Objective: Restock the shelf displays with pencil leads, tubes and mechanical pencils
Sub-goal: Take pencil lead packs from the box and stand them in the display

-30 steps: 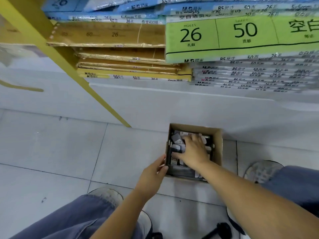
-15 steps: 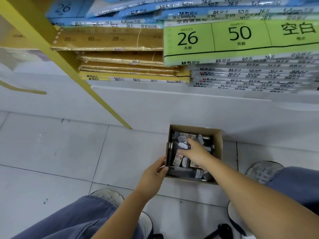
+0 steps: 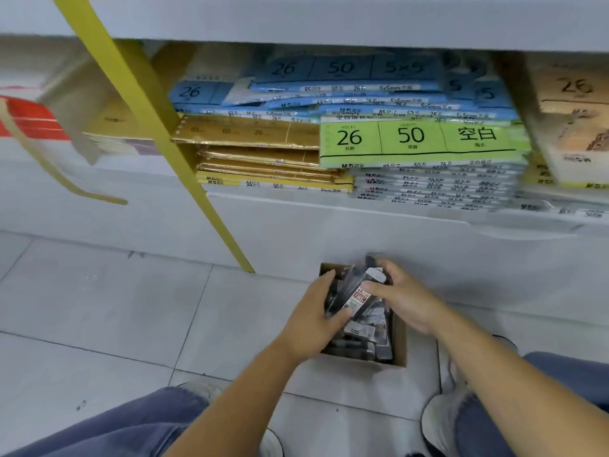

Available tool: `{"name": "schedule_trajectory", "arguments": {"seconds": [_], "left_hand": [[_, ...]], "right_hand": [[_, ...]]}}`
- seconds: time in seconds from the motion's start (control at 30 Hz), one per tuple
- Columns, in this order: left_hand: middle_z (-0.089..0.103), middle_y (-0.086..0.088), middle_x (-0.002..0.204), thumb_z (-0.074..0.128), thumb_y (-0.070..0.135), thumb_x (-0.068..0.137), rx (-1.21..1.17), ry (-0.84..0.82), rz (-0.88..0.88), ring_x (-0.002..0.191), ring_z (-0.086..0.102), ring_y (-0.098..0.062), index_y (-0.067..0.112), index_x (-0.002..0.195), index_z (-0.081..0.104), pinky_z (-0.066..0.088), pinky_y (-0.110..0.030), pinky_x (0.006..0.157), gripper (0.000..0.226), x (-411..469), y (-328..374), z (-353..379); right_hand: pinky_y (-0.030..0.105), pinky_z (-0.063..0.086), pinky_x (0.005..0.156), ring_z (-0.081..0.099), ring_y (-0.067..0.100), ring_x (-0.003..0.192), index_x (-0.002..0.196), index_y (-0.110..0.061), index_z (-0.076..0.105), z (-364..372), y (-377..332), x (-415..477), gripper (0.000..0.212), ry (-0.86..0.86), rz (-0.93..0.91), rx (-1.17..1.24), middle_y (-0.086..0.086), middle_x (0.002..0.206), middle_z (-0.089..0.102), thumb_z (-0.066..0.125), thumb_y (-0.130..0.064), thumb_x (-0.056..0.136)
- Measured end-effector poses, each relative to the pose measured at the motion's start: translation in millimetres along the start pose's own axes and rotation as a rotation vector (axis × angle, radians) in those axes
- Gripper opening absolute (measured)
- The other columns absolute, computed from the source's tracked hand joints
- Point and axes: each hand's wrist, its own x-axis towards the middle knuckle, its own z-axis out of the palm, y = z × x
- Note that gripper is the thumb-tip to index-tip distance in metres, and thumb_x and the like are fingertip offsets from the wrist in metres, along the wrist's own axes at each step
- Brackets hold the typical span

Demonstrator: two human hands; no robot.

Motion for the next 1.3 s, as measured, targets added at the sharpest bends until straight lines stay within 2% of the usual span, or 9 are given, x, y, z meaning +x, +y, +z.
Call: {"name": "schedule_trajectory", "arguments": {"seconds": [0.07,0.13,0.27,0.43,0.6,0.8,0.93,1.1,1.3], "left_hand": [[0.063,0.019,0.129,0.063,0.037,0.096,-0.162,-0.140,-0.062,0.117,0.059,0.003,0.048,0.131,0.050,0.048,-0.018,0.098,0.039,-1,26,-12],[0.071,0.007,0.118,0.064,0.032,0.096,-0.293,-0.226,-0.129,0.112,0.067,-0.009,0.040,0.119,0.061,0.055,-0.034,0.096,0.025,-6,47,-25],[0.069,-0.010,0.126,0.072,0.019,0.088,-0.588,-0.311,-0.128,0.118,0.065,-0.028,0.018,0.128,0.062,0.057,-0.050,0.091,0.041,-21,87,-52],[0.067,-0.012,0.129,0.070,0.020,0.087,-0.655,-0.278,0.013,0.119,0.064,-0.033,0.021,0.128,0.059,0.054,-0.058,0.093,0.042,-45,145,-90],[0.069,-0.013,0.125,0.076,0.020,0.085,-0.700,-0.244,0.125,0.111,0.068,-0.035,0.026,0.130,0.059,0.059,-0.051,0.078,0.048,-65,193,-134],[0.071,-0.014,0.120,0.074,0.024,0.075,-0.736,-0.127,0.224,0.104,0.071,-0.029,0.026,0.116,0.071,0.059,-0.043,0.070,0.041,-69,224,-166],[0.070,-0.021,0.117,0.074,0.024,0.073,-0.824,-0.101,0.231,0.098,0.071,-0.032,0.009,0.125,0.065,0.058,-0.042,0.070,0.055,-62,228,-173],[0.069,-0.019,0.122,0.073,0.023,0.081,-0.800,-0.087,0.260,0.109,0.069,-0.033,0.011,0.132,0.061,0.059,-0.041,0.073,0.054,-58,229,-180],[0.072,-0.017,0.112,0.084,0.024,0.075,-0.825,-0.027,0.317,0.096,0.072,-0.026,0.016,0.128,0.063,0.060,-0.039,0.068,0.057,-59,231,-184]], "right_hand": [[0.038,0.059,0.075,0.071,0.028,0.093,0.115,-0.017,0.057,5,-27,-17,0.032,-0.068,-0.015,0.061,0.016,0.107,0.070,0.065,-0.002,0.087],[0.037,0.059,0.074,0.070,0.029,0.094,0.118,-0.016,0.056,12,-56,-37,0.035,-0.112,-0.068,0.082,0.016,0.107,0.071,0.063,-0.001,0.088],[0.031,0.057,0.069,0.069,0.026,0.092,0.122,-0.013,0.054,30,-111,-75,0.040,-0.200,-0.209,0.115,0.014,0.109,0.070,0.063,-0.004,0.084],[0.042,0.057,0.082,0.068,0.022,0.099,0.125,-0.028,0.053,55,-171,-106,0.036,-0.104,-0.431,-0.099,0.004,0.111,0.071,0.059,-0.014,0.093],[0.005,0.045,0.062,0.065,-0.009,0.084,0.113,-0.044,0.056,67,-241,-132,0.023,-0.059,-0.649,-0.496,-0.028,0.096,0.069,0.062,-0.040,0.091],[0.015,0.044,0.051,0.055,-0.003,0.052,0.100,-0.036,0.063,82,-295,-131,0.012,-0.045,-0.765,-0.587,-0.018,0.071,0.068,0.063,-0.042,0.089],[0.016,0.048,0.053,0.059,0.004,0.052,0.096,-0.035,0.066,86,-302,-121,0.008,0.016,-0.846,-0.504,-0.011,0.074,0.071,0.064,-0.037,0.089],[0.023,0.053,0.056,0.066,0.014,0.059,0.102,-0.032,0.068,91,-305,-114,0.014,-0.011,-0.888,-0.362,0.000,0.083,0.074,0.066,-0.025,0.090],[0.034,0.058,0.070,0.070,0.019,0.070,0.106,-0.023,0.054,95,-310,-113,0.019,0.048,-0.872,-0.304,0.000,0.086,0.075,0.065,-0.021,0.091]]}}
